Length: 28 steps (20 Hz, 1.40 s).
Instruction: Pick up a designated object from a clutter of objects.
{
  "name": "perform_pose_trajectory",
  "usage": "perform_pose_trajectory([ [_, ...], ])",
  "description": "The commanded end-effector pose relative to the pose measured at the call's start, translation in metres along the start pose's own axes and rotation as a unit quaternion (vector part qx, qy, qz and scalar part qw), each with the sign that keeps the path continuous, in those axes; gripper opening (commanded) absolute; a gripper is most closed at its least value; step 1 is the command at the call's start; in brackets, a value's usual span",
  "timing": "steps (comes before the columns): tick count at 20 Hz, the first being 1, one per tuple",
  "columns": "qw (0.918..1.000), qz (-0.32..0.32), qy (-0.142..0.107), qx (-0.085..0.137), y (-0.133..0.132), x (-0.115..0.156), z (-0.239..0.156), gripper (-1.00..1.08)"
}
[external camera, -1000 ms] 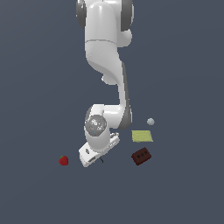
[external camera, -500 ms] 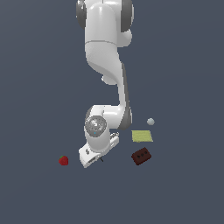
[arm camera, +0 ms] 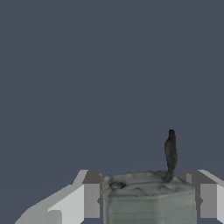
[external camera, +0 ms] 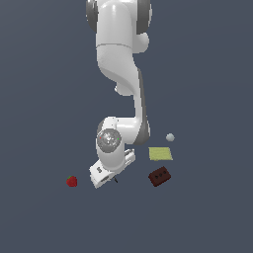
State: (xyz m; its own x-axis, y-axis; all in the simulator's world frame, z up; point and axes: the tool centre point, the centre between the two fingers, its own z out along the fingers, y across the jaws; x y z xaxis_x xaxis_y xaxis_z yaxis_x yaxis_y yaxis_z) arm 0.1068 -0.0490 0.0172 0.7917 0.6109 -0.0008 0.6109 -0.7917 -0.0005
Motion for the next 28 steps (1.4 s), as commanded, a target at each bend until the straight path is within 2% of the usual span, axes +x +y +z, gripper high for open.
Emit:
perform_pose_trajectory([
  [1, 1.0000, 0.000, 0.000, 0.000, -0.004, -0.001, -0.005, -1.00],
  [11, 1.0000, 0.000, 0.000, 0.000, -0.037, -0.013, -0.048, -1.00],
  [28, 1.0000, 0.000, 0.000, -0.001, -0.129, -0.044, -0.168, -1.00],
])
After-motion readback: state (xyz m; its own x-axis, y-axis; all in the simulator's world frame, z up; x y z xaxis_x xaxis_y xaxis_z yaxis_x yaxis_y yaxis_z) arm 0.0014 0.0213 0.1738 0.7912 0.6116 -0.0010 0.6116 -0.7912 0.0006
